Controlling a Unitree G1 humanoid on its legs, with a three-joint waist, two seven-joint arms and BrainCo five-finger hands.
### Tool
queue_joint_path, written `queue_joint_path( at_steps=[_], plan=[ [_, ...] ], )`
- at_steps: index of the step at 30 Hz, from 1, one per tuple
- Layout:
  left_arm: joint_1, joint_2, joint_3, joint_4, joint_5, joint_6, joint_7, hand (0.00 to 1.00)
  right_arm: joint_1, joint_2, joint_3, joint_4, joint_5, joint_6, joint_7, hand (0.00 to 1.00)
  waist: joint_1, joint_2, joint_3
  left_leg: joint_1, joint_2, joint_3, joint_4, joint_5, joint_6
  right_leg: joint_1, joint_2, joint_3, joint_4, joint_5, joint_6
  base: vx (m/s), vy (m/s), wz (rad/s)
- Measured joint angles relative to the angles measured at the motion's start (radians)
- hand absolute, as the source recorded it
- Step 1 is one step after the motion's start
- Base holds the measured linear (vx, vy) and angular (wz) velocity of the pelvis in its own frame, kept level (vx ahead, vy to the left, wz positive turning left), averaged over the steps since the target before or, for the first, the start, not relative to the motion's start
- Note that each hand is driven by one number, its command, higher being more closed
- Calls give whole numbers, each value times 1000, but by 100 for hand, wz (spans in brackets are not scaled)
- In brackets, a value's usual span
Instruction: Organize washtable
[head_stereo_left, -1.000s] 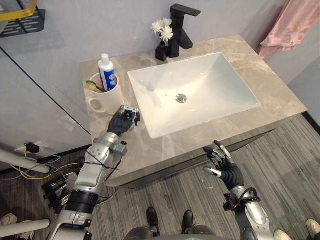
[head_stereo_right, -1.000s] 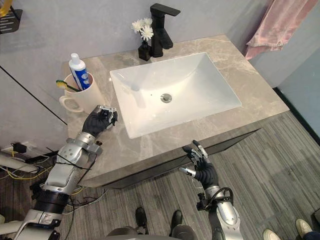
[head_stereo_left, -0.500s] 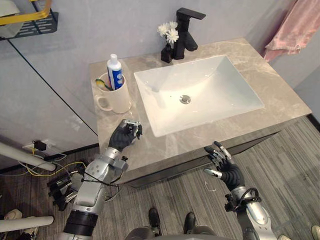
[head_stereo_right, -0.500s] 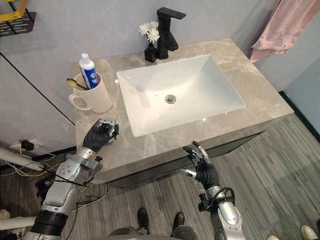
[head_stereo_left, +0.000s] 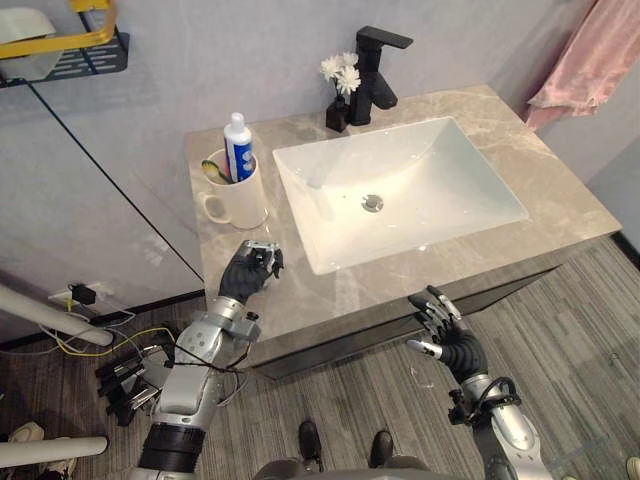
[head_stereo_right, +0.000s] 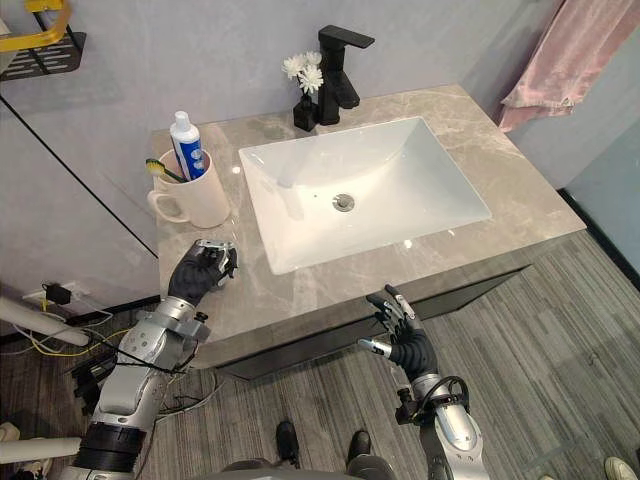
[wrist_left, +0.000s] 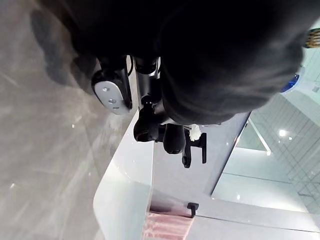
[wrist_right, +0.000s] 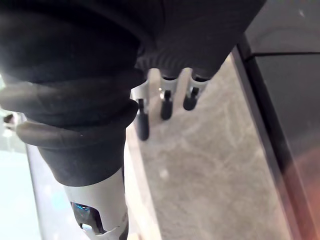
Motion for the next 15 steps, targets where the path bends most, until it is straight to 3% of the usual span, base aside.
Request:
queue_joint_path(
  at_steps=[15],
  plan=[
    [-90, 20, 42, 72, 2, 11, 40, 100, 1, 0, 0, 0, 0, 0, 1, 0, 2, -4, -3, -8, 4, 30, -2, -1, -1, -19, 2, 31, -1, 6, 5, -6, -16, -5]
  ],
)
